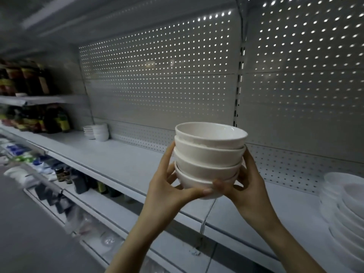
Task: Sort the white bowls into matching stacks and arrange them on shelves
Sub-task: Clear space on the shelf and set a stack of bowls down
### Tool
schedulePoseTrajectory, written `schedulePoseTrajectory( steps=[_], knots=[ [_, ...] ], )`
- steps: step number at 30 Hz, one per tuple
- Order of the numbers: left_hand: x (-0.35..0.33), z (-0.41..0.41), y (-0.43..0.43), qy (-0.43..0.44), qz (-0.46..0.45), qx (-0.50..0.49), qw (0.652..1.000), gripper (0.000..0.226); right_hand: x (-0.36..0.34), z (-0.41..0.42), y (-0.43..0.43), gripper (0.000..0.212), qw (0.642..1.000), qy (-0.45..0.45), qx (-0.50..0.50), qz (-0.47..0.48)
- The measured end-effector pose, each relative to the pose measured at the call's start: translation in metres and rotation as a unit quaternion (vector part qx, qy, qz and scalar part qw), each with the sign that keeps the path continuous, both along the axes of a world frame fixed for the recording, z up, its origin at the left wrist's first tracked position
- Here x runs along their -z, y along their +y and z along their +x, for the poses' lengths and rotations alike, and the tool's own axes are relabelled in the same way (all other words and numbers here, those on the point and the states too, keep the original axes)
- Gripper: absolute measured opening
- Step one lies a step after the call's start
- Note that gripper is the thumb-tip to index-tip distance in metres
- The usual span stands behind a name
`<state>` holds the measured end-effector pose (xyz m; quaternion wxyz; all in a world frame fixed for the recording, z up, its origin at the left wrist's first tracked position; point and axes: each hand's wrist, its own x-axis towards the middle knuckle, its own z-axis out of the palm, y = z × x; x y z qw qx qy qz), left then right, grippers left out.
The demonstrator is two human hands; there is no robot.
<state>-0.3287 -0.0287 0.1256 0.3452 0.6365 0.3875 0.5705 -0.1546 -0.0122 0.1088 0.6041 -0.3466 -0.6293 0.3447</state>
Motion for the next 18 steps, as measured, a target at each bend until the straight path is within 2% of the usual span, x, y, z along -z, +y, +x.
schedulePoseTrajectory(
  steps=[8,18],
  knots=[
    [0.013,-0.057,0.052,-0.025,-0.010,-0.016,0.999,0.110,0.004,-0.058,0.056,0.114,1.000,-0.012,-0.012,-0.018],
    [0.018,-0.125,0.170,-0.013,-0.016,-0.050,0.999,0.109,0.015,-0.130,0.183,0.114,0.998,0.015,-0.048,-0.024]
  ],
)
